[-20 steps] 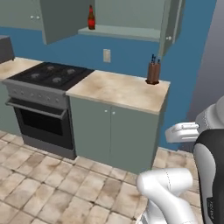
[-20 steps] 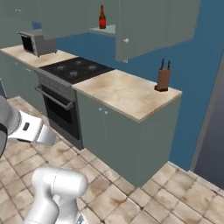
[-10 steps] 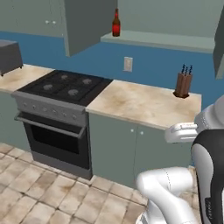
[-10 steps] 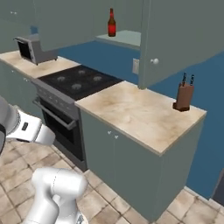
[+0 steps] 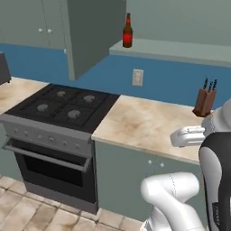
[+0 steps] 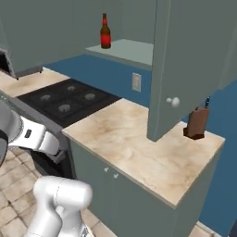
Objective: Get the candle and the beer from the cabinet and move them to the dining counter.
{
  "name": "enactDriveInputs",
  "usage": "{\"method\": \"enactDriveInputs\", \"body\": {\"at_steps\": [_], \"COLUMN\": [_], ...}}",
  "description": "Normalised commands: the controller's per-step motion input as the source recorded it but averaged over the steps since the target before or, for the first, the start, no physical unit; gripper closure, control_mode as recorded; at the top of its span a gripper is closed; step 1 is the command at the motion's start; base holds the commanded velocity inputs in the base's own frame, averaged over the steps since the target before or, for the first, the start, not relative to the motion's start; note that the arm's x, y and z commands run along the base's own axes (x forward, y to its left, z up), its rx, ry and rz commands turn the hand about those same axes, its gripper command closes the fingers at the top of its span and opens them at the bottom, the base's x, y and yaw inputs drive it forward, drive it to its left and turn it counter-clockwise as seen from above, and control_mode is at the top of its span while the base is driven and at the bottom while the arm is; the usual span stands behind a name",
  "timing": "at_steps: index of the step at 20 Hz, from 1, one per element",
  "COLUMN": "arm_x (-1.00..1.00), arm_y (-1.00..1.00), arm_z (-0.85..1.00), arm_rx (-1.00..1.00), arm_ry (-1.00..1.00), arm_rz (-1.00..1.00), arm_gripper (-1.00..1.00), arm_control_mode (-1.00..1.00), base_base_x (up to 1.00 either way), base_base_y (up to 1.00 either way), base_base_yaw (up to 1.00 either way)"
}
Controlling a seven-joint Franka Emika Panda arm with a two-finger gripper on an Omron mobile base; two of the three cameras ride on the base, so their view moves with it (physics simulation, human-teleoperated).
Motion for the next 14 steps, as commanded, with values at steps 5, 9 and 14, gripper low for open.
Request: {"method": "enactDriveInputs", "body": {"at_steps": [5,9,14], "arm_x": [0.0,0.0,0.0], "arm_y": [0.0,0.0,0.0], "arm_z": [0.0,0.0,0.0], "arm_rx": [0.0,0.0,0.0], "arm_ry": [0.0,0.0,0.0], "arm_rz": [0.0,0.0,0.0], "arm_gripper": [-1.0,-1.0,-1.0], "arm_control_mode": [1.0,1.0,1.0], "base_base_x": [0.82,0.71,0.66], "base_base_y": [0.29,0.13,0.19], "base_base_yaw": [-0.26,-0.31,-0.37]}}
